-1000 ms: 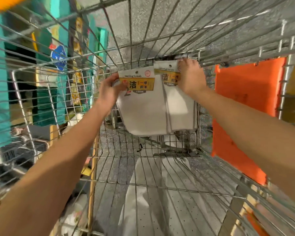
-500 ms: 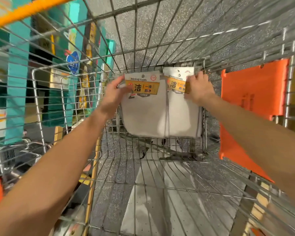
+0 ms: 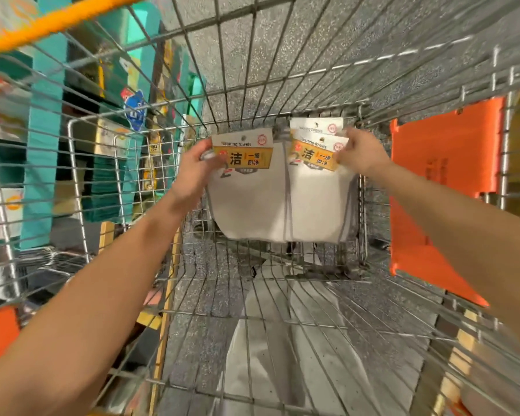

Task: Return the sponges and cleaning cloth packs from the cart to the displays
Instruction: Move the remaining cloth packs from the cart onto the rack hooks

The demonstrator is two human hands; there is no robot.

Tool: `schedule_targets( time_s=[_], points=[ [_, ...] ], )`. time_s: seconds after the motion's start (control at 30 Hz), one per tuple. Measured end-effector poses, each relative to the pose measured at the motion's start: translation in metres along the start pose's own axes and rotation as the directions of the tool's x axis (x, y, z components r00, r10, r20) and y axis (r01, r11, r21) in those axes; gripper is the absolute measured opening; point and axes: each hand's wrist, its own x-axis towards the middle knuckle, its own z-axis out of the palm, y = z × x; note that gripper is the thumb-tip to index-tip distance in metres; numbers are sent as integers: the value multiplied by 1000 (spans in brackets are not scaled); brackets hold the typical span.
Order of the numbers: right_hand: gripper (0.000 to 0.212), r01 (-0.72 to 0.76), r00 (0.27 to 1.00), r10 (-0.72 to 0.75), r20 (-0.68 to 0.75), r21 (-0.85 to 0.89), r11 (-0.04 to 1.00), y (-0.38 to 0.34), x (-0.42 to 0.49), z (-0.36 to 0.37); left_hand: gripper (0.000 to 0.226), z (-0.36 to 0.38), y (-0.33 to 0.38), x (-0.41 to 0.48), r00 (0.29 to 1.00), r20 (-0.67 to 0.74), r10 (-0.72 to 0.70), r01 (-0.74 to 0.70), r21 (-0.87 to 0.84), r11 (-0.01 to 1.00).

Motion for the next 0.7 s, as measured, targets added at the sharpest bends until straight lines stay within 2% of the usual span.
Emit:
schedule_targets(
  time_s=[0.1, 0.17, 0.23, 0.3, 0.37, 0.43, 0.47, 0.57, 0.7],
  points=[
    [16, 44, 998, -48, 29, 117, 992, -9, -26, -27, 26, 0, 21, -15, 1000, -2, 5, -5, -28, 1000],
    [17, 81, 997, -82, -5, 212, 974, -18, -41, -46, 26, 0, 38, -23, 999, -39, 6, -9, -72, 997],
    [17, 107, 994, -102, -34, 261, 959, -34, -63, -71, 37, -6, 56, -35, 997, -79, 9, -14, -61, 998],
    [15, 161, 987, -155, -45, 271, 949, -51, -85, -98, 33, -17, 74, -47, 998, -44, 52, -53, -36, 998],
    [17, 218, 976, -213, -49, 270, 938, -67, -111, -129, 22, -28, 94, -64, 993, -30, 112, -113, -6, 994],
    [24, 274, 962, -265, -67, 251, 928, -89, -144, -161, 24, -41, 119, -90, 982, -78, 171, -170, 22, 985],
    [27, 302, 953, -288, -90, 245, 922, -98, -156, -175, 28, -47, 130, -102, 975, -90, 201, -201, 6, 979],
    [27, 376, 926, -359, -112, 243, 894, -128, -201, -212, 19, -62, 162, -154, 957, -116, 267, -276, -72, 958],
    [22, 513, 858, -501, -111, 195, 836, -169, -259, -248, 17, -82, 192, -234, 916, -205, 346, -372, -104, 922]
  ],
)
